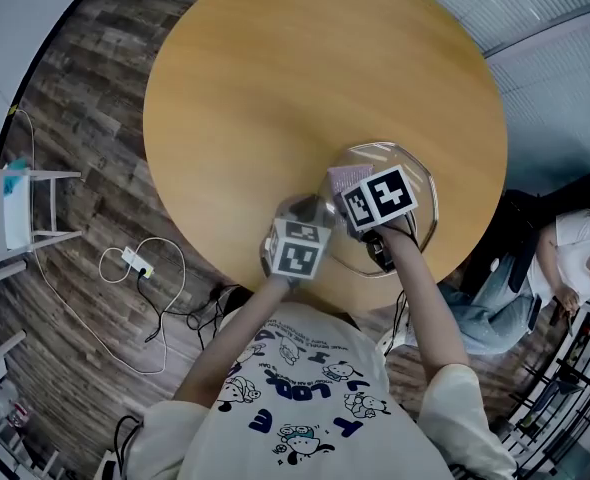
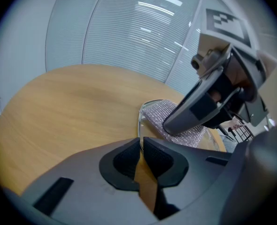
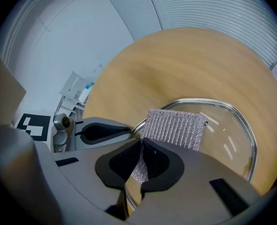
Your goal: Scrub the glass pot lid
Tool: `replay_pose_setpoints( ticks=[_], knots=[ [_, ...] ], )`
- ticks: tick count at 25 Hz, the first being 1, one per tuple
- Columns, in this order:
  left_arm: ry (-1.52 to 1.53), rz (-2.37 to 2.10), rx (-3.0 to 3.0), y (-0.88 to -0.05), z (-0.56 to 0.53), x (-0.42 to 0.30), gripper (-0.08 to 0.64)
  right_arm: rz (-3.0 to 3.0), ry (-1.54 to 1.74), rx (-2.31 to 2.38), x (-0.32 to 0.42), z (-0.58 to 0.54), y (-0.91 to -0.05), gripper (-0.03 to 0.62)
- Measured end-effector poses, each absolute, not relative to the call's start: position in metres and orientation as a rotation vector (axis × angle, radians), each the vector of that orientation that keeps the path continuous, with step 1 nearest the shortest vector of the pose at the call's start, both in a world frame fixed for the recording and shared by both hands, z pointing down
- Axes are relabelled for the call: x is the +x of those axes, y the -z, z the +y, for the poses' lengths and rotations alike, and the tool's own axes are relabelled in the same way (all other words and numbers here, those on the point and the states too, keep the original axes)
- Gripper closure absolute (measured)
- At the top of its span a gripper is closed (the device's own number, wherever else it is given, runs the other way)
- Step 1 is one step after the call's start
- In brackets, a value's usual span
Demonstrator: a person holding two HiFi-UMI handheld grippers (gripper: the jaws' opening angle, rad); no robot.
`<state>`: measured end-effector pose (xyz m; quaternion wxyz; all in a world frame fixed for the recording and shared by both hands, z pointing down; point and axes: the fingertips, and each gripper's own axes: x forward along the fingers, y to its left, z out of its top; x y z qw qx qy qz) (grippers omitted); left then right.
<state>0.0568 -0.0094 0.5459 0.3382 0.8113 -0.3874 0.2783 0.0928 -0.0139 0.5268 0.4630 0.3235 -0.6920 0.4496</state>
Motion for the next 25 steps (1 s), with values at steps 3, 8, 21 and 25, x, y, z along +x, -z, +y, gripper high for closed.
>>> replay_pose_setpoints(
  ticks=[3, 8, 21, 25],
  knots=[
    [-0.724, -1.011, 2.117, -0.545, -0.010, 0.057, 0.526, -1.695, -1.093, 0.783, 0.094, -0.019, -0.527, 0.554],
    [-0.724, -1.013, 2.118, -0.544, -0.009, 0.057, 0.526, -1.684, -1.096, 0.776, 0.098, -0.028, -0.527, 0.554],
    [-0.732, -1.009, 2.118, -0.544, -0.010, 0.058, 0.526, -1.645, -1.085, 0.691, 0.100, -0.043, -0.529, 0.554],
    [-0.728, -1.008, 2.122, -0.545, -0.009, 0.056, 0.526, -1.651, -1.079, 0.697, 0.101, -0.048, -0.530, 0.554]
  ],
)
